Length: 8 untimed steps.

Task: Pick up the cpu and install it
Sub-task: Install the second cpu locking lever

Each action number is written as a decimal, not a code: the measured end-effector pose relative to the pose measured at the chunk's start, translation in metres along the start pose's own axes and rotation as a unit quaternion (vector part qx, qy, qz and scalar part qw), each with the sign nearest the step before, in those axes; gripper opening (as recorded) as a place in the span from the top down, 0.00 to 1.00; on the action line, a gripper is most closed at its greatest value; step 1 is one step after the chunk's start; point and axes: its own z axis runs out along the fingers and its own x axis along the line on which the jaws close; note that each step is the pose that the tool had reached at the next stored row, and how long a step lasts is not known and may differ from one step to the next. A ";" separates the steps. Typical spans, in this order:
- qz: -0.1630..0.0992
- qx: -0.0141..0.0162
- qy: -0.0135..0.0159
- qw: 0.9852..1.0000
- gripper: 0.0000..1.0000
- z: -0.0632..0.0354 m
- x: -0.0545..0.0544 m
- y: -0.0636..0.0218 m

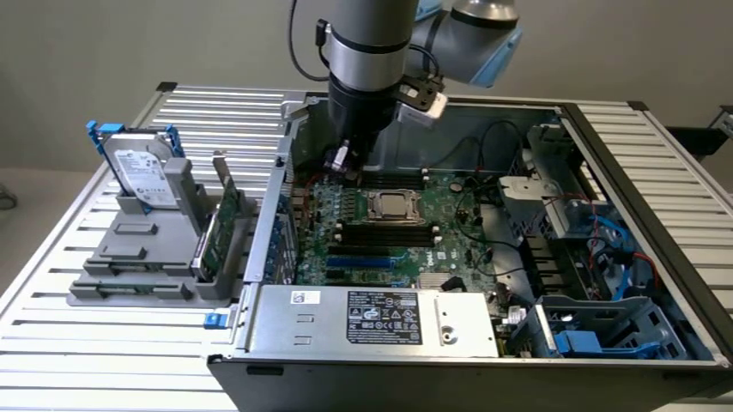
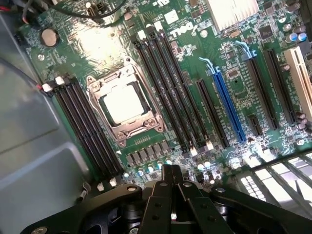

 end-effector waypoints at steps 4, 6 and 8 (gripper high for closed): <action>-0.033 -0.003 -0.001 0.999 0.89 -0.0002 0.000 0.0000; -0.049 -0.007 0.000 0.999 0.89 -0.0002 0.000 0.0000; -0.063 -0.013 0.001 0.998 0.89 -0.0003 0.000 0.0000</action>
